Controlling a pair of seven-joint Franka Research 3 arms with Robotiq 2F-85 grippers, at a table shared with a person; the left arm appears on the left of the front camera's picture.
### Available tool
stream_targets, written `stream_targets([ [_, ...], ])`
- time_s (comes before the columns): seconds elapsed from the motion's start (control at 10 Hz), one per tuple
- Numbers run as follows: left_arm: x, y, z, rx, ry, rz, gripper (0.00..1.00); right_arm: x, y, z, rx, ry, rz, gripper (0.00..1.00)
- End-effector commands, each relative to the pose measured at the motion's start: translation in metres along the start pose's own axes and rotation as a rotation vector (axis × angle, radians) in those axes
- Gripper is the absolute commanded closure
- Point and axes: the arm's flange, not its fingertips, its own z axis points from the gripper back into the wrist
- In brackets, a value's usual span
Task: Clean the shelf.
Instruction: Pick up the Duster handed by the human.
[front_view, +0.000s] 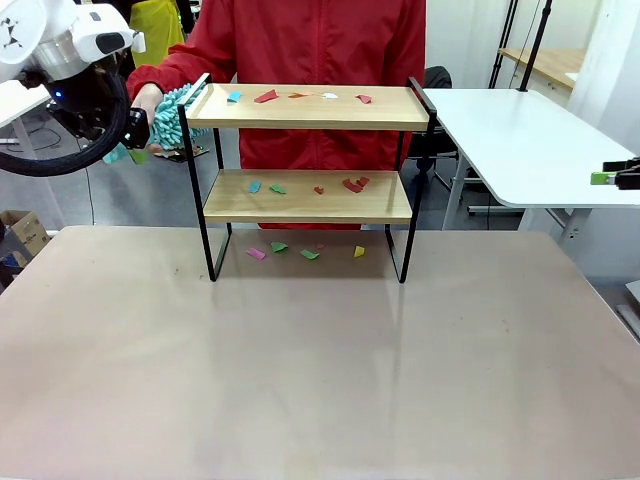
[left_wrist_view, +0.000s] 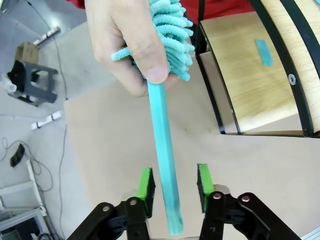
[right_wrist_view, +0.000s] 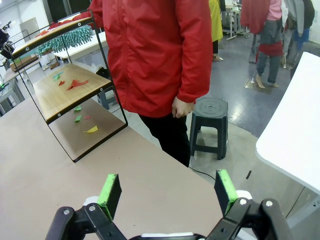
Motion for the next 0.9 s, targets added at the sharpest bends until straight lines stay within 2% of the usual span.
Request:
stream_targets([
  [0.0,-0.0016,0.0019,0.0053,0.023,0.004,0.037,0.93,0.0011,0.0017,0.0001,0.000,0.001,0.002,0.00],
  [0.1,-0.0008,0.0025,0.0062,0.036,0.001,0.053,1.00,0.0011,0.0017,0.0001,0.000,0.001,0.002,0.00],
  [0.7,-0.0009,0.0084,0.0087,0.062,0.036,0.196,1.00,0.0011,0.0017,0.0001,0.000,0.001,0.002,0.00],
  [0.8,0.0010,0.0112,0.0047,0.002,0.081,0.239,1.00,0.0011,0.0017,0.0001,0.000,0.001,0.002,0.00],
])
